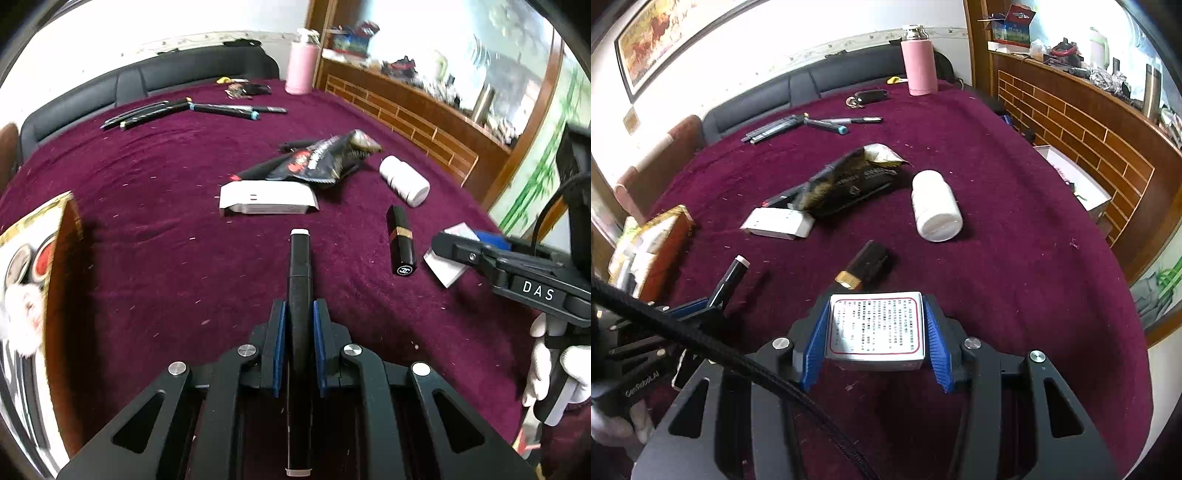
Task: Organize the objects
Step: 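Grasp the slim black pen with the left gripper while the right grasps the small white label box, then carry the black pen and white label box into the tray and open both grippers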
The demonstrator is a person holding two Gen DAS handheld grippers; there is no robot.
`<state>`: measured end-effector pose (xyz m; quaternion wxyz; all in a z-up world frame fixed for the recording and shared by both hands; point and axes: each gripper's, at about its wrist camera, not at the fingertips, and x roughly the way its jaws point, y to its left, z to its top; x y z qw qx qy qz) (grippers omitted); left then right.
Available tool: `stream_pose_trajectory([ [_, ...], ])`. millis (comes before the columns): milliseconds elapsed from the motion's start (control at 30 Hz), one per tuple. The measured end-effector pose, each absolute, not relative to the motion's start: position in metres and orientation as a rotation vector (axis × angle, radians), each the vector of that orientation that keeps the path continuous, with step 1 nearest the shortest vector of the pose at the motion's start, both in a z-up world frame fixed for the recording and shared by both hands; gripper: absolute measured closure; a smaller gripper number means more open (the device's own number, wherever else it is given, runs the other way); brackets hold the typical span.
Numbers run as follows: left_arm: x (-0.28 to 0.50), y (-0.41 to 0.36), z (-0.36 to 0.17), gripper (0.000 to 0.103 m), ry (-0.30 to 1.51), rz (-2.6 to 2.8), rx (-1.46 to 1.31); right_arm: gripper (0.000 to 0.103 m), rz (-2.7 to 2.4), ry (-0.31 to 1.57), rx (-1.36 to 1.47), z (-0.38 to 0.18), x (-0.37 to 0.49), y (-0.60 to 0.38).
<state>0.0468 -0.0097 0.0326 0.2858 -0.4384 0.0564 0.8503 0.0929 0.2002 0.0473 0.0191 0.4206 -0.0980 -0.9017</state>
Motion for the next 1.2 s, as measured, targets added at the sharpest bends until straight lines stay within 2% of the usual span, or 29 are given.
stream_pose_trajectory([
  [233, 0.070, -0.070, 0.064, 0.092, -0.066, 2.326, -1.081, 0.056, -2.699, -0.291, 1.210, 0.077, 0.109, 0.164],
  [567, 0.103, -0.200, 0.092, 0.091, -0.260, 2.544, -1.010, 0.056, -2.421, -0.129, 1.093, 0.105, 0.110, 0.032],
  [800, 0.103, -0.265, 0.071, 0.091, -0.349, 2.658, -1.088, 0.056, -2.257, -0.029, 1.134, 0.095, 0.103, -0.052],
  [1200, 0.068, -0.296, 0.026, 0.091, -0.437, 2.614, -1.272, 0.055, -2.257, 0.236, 1.294, 0.049, 0.075, -0.128],
])
